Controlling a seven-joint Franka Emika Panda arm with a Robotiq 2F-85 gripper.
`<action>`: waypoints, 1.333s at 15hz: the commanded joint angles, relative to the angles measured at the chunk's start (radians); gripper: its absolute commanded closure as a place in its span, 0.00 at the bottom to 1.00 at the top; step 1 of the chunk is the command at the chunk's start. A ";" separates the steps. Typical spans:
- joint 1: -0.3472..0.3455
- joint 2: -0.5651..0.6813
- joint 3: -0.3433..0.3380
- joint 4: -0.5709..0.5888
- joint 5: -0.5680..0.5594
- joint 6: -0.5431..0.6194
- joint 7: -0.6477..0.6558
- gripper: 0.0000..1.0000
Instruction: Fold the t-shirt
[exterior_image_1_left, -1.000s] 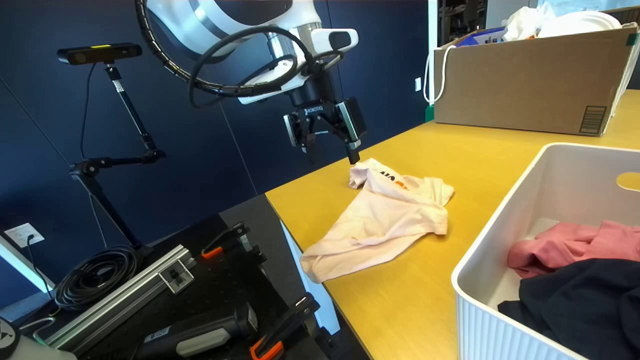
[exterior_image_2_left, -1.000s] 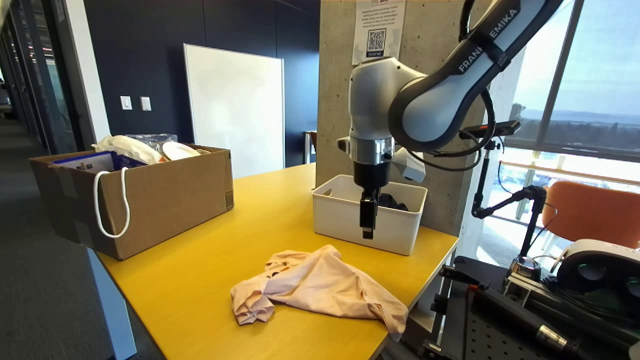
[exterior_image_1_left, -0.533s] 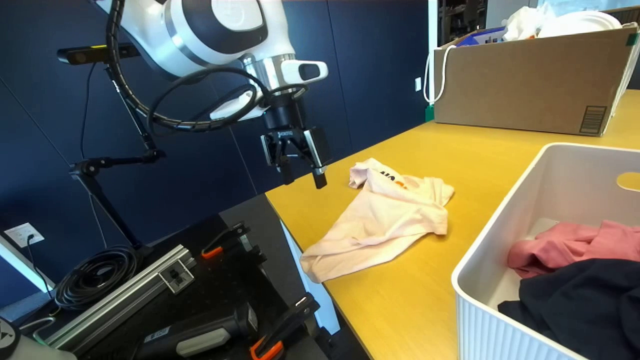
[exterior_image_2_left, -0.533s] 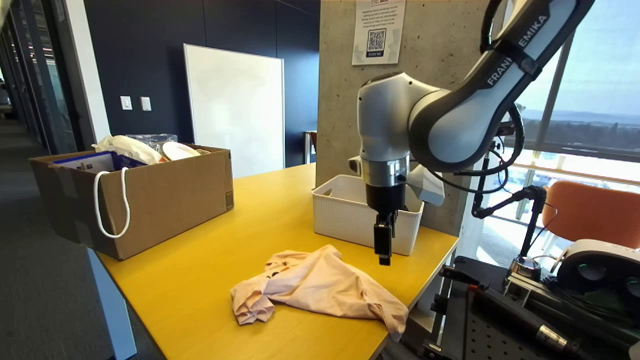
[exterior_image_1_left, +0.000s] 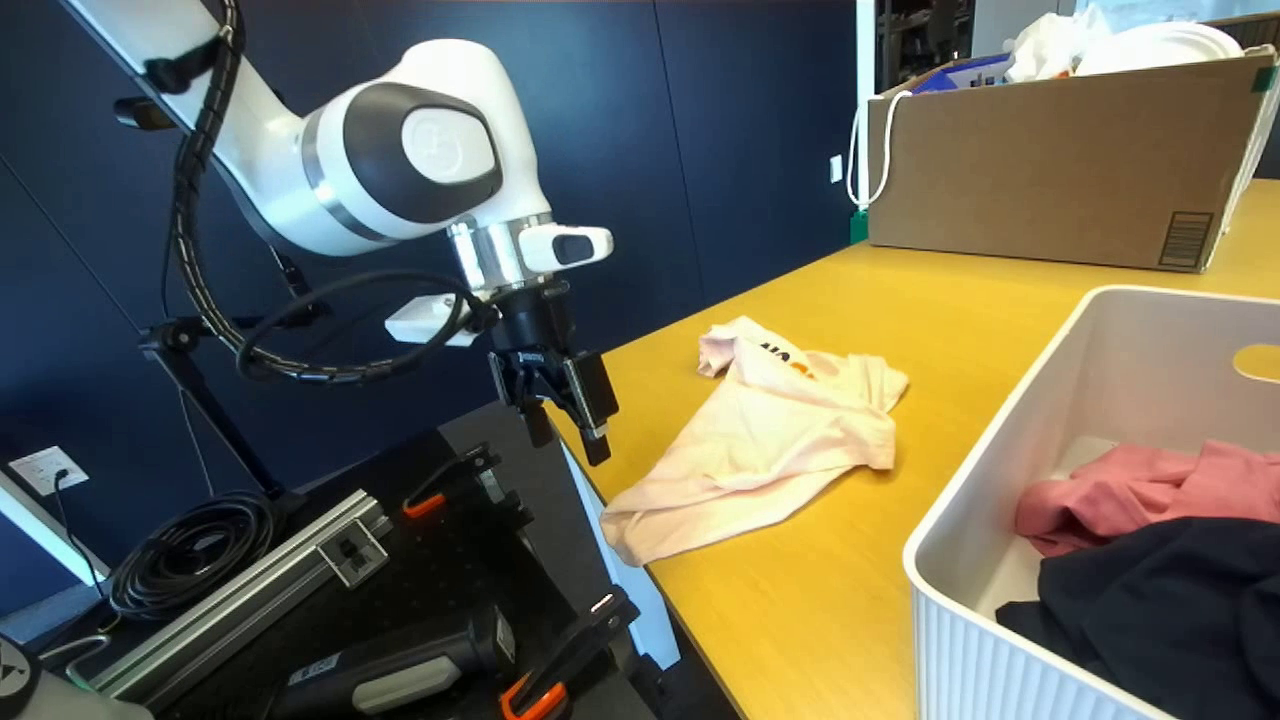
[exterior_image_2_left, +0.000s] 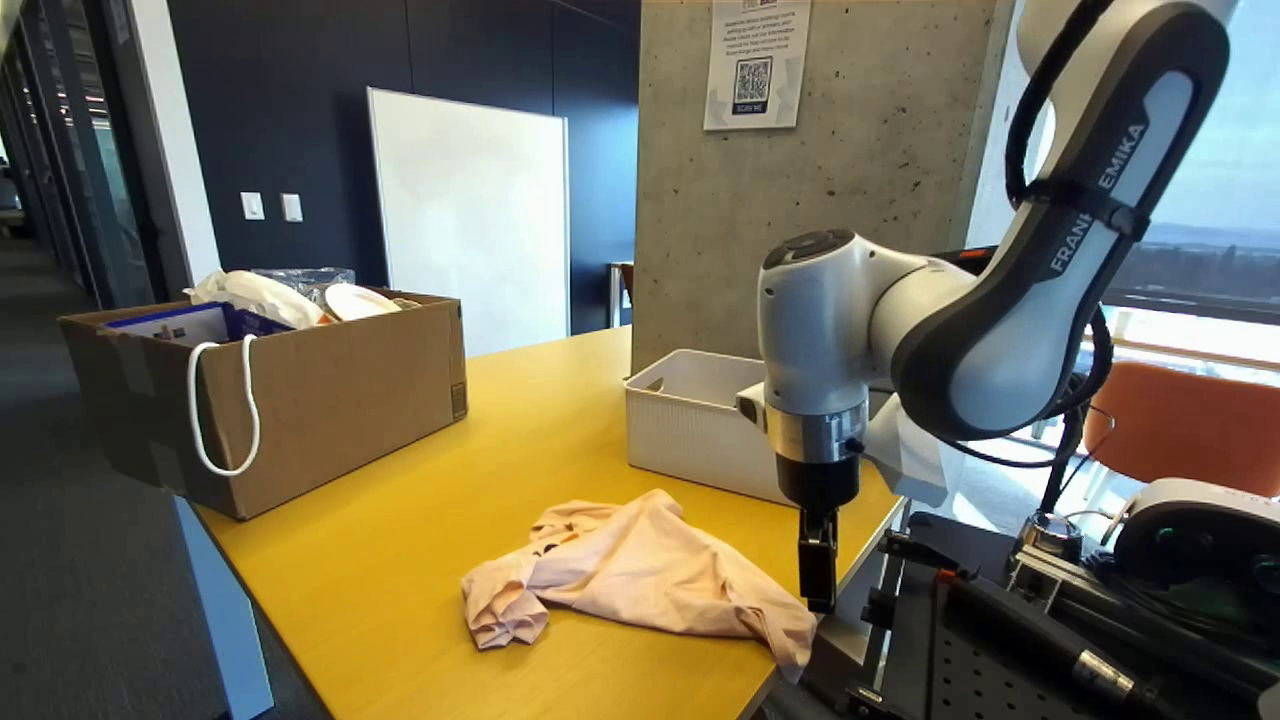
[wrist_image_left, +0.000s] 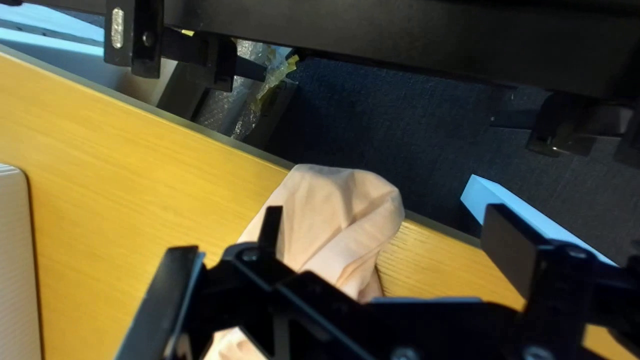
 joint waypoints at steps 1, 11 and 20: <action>0.029 0.140 -0.057 0.053 -0.062 0.115 0.047 0.00; 0.249 0.426 -0.228 0.137 0.015 0.401 0.022 0.00; 0.541 0.418 -0.416 -0.083 0.224 0.620 -0.029 0.80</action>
